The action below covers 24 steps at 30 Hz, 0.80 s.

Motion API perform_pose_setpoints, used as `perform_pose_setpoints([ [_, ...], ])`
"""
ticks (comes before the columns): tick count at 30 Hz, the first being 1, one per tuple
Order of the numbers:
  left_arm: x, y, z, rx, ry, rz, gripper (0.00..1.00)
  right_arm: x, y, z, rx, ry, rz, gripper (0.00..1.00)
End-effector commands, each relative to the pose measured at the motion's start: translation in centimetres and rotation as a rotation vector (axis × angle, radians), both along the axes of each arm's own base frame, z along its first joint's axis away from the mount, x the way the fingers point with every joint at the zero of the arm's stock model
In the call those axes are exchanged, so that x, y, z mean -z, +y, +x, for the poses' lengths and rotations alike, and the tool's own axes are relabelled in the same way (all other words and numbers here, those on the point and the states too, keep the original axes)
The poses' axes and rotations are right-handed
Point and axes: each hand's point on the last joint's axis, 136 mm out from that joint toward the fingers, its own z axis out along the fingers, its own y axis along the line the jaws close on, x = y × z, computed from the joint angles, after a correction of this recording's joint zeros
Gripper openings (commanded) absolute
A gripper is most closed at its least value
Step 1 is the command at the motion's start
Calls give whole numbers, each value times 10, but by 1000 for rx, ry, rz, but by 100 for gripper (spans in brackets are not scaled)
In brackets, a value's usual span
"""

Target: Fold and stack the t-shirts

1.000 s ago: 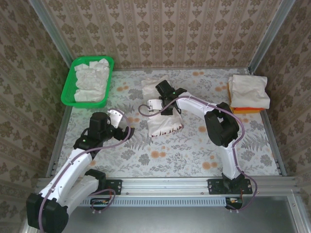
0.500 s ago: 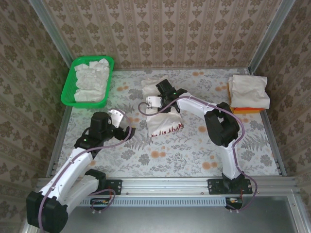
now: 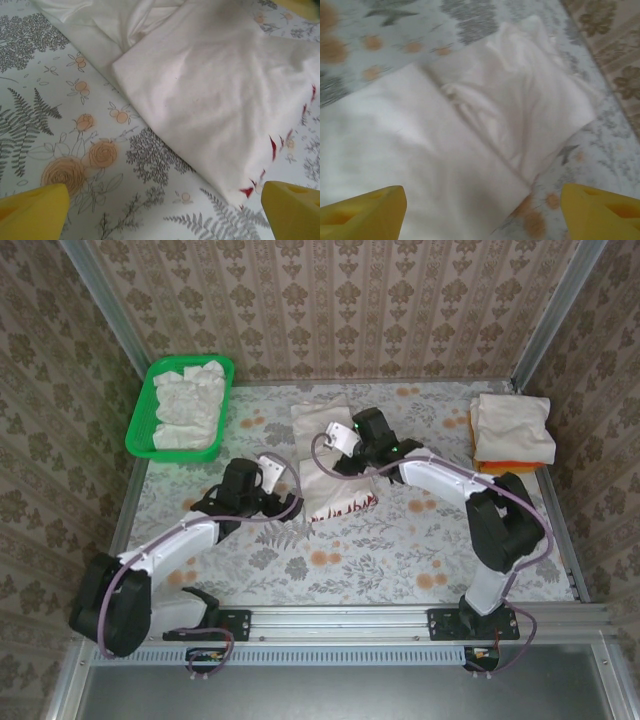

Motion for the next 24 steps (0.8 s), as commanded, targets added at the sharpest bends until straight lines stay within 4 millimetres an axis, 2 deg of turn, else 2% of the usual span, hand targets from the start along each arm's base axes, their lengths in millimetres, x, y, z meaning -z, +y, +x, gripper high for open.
perform_pose_setpoints([
  [1, -24, -7, 25, -38, -77, -60, 100, 23, 11, -59, -253, 100, -12, 82],
  [3, -19, 2, 32, -71, -68, -61, 100, 33, 9, -82, -339, 120, -49, 81],
  [5, -8, 23, 42, -162, -46, -67, 100, 44, 13, -105, -439, 139, -83, 78],
  [7, 1, 38, 45, -224, -19, -94, 100, 54, 18, -117, -491, 135, -143, 76],
  [9, 3, 43, 42, -244, -23, -105, 100, 63, 24, -123, -514, 148, -182, 74],
  [15, -2, 51, 35, -252, -49, -87, 100, 90, 29, -117, -516, 164, -276, 66],
  [21, -7, 51, 31, -236, -72, -90, 100, 110, 24, -94, -444, 136, -355, 58],
  [24, -6, 49, 29, -228, -72, -93, 100, 117, 21, -89, -423, 157, -389, 46],
])
